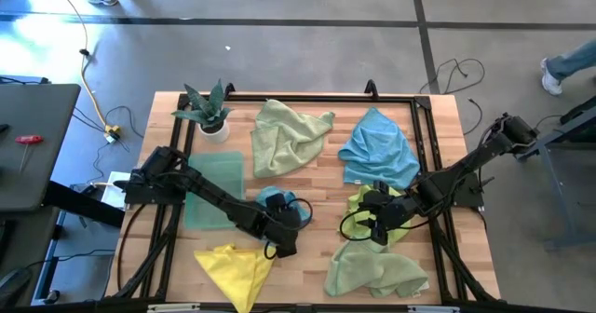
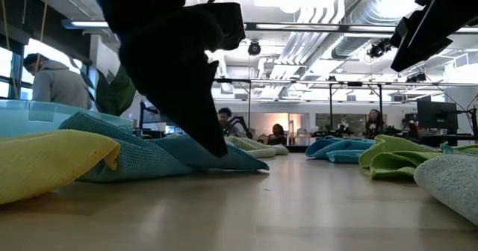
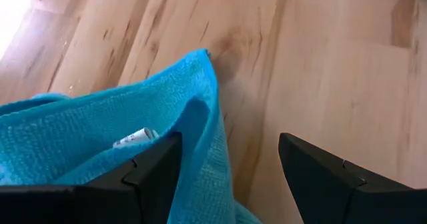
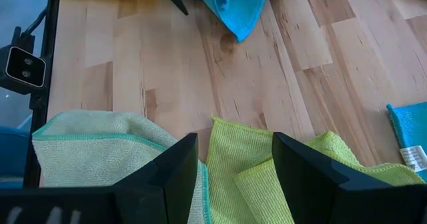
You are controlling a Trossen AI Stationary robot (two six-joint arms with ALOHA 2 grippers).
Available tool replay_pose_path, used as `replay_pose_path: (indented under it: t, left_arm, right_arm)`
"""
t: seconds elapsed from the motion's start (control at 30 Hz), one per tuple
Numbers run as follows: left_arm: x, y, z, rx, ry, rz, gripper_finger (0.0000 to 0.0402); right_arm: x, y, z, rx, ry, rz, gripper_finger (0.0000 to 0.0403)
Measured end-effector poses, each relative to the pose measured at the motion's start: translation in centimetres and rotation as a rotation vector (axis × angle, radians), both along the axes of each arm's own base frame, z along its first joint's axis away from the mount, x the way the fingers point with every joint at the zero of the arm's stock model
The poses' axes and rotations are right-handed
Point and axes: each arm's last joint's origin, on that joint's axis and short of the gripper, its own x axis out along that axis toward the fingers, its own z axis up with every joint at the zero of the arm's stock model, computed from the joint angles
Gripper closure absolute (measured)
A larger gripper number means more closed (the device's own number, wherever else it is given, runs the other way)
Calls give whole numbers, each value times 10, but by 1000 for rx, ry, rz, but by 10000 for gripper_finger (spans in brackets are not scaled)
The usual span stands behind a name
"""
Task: Fold microfiber towels
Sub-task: Fold the bottom blue microfiber towel
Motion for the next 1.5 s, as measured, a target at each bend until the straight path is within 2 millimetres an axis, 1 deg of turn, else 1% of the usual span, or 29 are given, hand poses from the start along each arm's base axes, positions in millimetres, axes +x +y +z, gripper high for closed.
replay_pose_path:
  t: [0.27, 0.4, 0.5, 0.6, 0.67, 0.83, 0.9, 1.0, 1.1, 1.27, 1.4, 1.5]
  left_arm:
    - [3, -3, -14, 42, -3, 15, 162]
    - [4, -1, -17, 45, -10, 48, 182]
    - [4, 2, -17, 63, -11, 66, 214]
    - [4, 3, -17, 55, -4, 64, 255]
    - [4, 5, -18, 47, 5, 63, 288]
    - [4, 5, -18, 39, 3, 68, 383]
    - [4, 5, -17, 28, -4, 85, 393]
    - [4, 4, -9, 17, -24, 88, 391]
    - [2, 5, 5, 18, -56, 91, 398]
    - [-4, 7, 29, 58, -93, 83, 399]
    - [-8, 9, 42, 51, -119, 92, 400]
    - [-13, 9, 49, 57, -128, 130, 400]
  right_arm:
    - [0, 0, 0, 0, 0, 0, 219]
    - [0, 0, 0, 0, 0, 0, 219]
    - [0, 0, 0, 0, 0, 0, 219]
    - [0, 0, 0, 0, 0, 0, 219]
    - [0, 0, 0, 0, 0, 0, 219]
    - [0, 0, 0, 0, 0, 0, 219]
    - [0, 0, 0, 0, 0, 0, 219]
    - [0, 0, 0, 0, 0, 0, 219]
    - [0, 0, 0, 0, 0, 0, 219]
    - [0, 0, 0, 0, 0, 0, 219]
    - [0, 0, 0, 0, 0, 0, 219]
    - [0, 0, 0, 0, 0, 0, 219]
